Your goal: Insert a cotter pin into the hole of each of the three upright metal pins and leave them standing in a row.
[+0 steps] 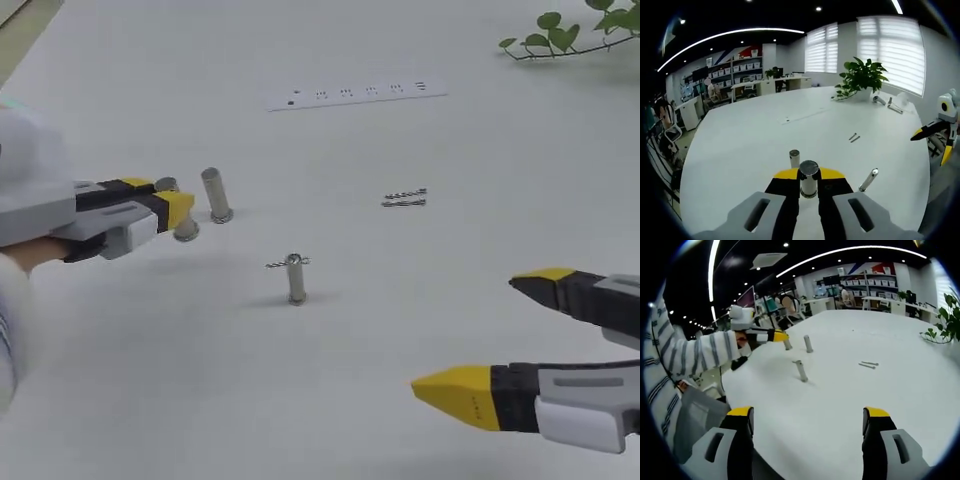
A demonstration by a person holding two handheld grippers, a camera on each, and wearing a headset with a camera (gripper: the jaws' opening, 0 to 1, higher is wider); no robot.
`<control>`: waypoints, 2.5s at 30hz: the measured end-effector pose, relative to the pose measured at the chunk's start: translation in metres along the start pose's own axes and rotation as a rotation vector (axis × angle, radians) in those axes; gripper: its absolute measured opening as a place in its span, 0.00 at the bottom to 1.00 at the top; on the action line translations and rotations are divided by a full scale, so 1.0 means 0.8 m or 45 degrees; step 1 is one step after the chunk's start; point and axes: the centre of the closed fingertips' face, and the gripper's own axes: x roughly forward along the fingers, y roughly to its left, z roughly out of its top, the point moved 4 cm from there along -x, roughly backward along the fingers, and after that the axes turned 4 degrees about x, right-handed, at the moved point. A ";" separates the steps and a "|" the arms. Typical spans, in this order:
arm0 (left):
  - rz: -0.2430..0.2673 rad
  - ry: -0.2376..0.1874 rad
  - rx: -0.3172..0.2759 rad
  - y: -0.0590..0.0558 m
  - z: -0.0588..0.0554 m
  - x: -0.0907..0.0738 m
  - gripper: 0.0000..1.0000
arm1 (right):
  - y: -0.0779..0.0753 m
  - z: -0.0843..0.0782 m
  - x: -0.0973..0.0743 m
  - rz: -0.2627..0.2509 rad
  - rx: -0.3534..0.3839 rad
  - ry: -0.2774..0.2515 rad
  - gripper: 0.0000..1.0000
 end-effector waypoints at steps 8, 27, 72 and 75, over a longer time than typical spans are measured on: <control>-0.069 -0.023 0.011 -0.031 0.010 -0.032 0.10 | 0.002 0.000 -0.002 0.014 -0.003 -0.019 0.91; -0.384 -0.028 0.171 -0.149 0.012 -0.033 0.10 | 0.002 -0.006 -0.012 0.008 0.016 -0.032 0.91; -0.552 0.125 0.351 -0.212 -0.075 0.003 0.11 | -0.001 -0.021 -0.017 0.005 0.051 0.021 0.91; -0.563 0.114 0.342 -0.212 -0.074 0.002 0.11 | -0.001 -0.022 -0.016 0.006 0.052 0.025 0.91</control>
